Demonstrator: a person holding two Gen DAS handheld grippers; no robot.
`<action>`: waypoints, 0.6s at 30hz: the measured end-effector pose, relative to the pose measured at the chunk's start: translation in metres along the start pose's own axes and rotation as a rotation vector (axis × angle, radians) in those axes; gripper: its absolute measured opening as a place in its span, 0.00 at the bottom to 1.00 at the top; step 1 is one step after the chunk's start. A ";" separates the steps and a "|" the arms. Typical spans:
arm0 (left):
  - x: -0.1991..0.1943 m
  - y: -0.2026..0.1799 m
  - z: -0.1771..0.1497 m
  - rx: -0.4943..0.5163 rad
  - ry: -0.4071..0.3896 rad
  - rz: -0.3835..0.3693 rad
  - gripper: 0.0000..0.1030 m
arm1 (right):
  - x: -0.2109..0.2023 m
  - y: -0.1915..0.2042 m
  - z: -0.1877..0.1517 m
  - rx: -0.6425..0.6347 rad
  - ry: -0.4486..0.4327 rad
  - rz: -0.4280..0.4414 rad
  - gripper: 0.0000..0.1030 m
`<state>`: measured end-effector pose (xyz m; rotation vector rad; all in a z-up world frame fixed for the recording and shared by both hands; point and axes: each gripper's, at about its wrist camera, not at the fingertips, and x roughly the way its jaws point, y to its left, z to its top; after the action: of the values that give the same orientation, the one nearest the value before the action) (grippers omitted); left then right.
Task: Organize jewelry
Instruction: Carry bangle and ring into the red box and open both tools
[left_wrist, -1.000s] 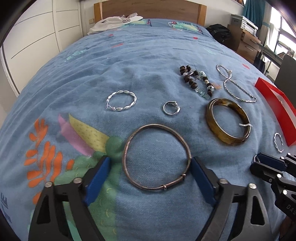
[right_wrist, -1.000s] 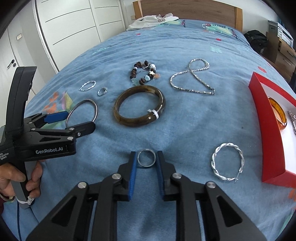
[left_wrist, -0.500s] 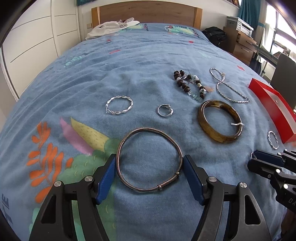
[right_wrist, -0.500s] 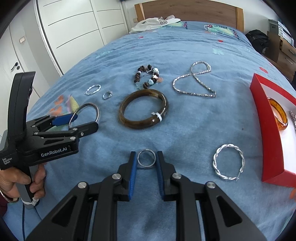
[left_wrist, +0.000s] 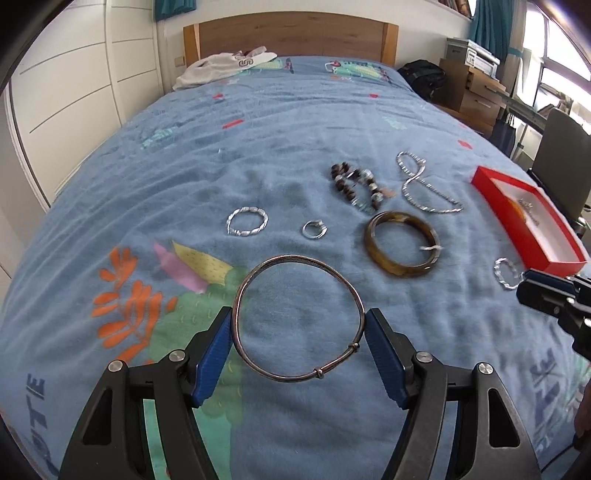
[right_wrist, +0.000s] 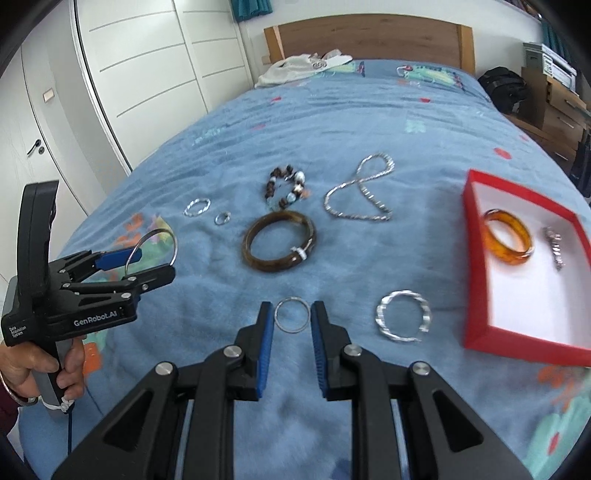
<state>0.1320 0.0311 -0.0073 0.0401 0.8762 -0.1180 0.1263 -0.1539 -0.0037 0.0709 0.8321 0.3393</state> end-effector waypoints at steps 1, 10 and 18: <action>-0.006 -0.003 0.002 0.001 -0.006 -0.005 0.68 | -0.005 -0.002 0.000 0.004 -0.006 -0.004 0.19; -0.034 -0.045 0.018 0.045 -0.040 -0.074 0.68 | -0.064 -0.049 0.002 0.052 -0.068 -0.077 0.19; -0.036 -0.112 0.047 0.113 -0.052 -0.208 0.68 | -0.103 -0.112 0.010 0.105 -0.102 -0.160 0.19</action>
<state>0.1318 -0.0810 0.0514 0.0506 0.8197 -0.3618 0.0998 -0.2926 0.0552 0.1179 0.7487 0.1402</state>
